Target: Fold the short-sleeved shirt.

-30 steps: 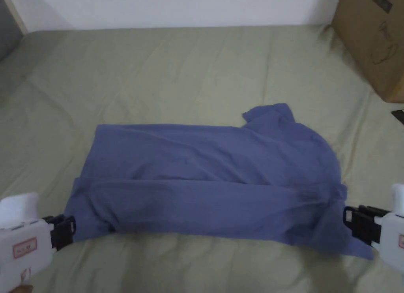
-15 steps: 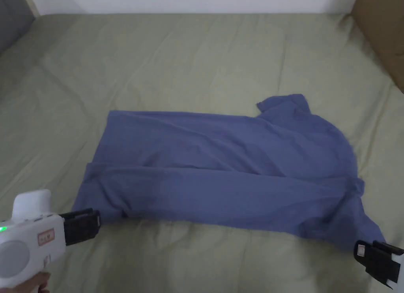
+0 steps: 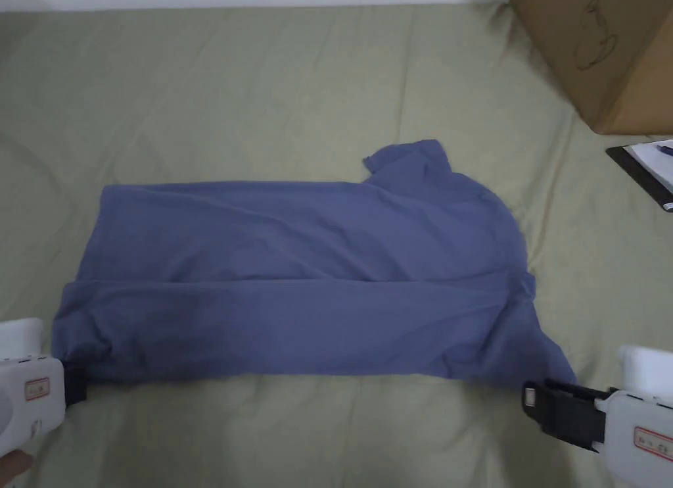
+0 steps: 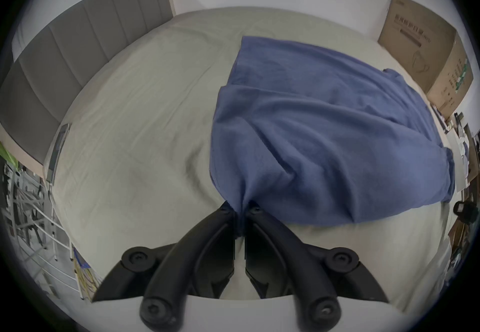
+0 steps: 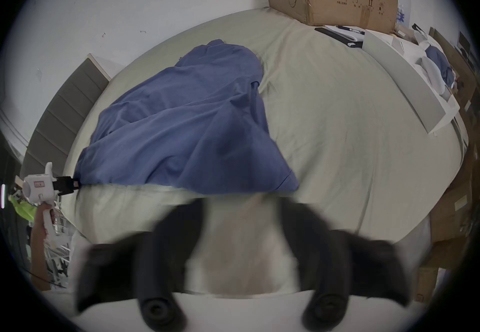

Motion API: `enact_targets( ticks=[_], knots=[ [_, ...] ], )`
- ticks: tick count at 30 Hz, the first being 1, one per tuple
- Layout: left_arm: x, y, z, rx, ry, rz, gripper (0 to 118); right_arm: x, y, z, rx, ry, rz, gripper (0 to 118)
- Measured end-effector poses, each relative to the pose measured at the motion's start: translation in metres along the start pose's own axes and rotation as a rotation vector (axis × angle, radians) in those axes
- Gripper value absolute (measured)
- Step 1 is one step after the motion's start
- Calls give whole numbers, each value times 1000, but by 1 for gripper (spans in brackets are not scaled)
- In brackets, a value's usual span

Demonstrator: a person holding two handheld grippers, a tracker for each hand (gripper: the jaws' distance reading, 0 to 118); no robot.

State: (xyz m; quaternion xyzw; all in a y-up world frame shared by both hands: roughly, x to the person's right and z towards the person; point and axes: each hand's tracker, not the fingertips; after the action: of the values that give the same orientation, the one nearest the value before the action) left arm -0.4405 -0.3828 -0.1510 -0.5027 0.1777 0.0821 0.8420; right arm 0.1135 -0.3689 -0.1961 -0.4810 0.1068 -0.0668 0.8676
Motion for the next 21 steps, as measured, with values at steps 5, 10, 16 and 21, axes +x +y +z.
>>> enact_targets(
  ticks=[5, 10, 16, 21],
  knots=[
    [-1, 0, 5, 30, -16, -7, 4, 8, 21, -24, 20, -23, 10, 106],
    [-8, -2, 5, 26, -46, 36, 4, 5, 37, -63, -68, 109, -120, 32],
    [-7, -1, 7, 20, -39, -21, 4, -11, 32, -66, -31, 56, -67, 10],
    [-16, 1, 20, 32, -67, -29, 4, -1, 33, -49, -33, 55, -76, 10]
  ],
)
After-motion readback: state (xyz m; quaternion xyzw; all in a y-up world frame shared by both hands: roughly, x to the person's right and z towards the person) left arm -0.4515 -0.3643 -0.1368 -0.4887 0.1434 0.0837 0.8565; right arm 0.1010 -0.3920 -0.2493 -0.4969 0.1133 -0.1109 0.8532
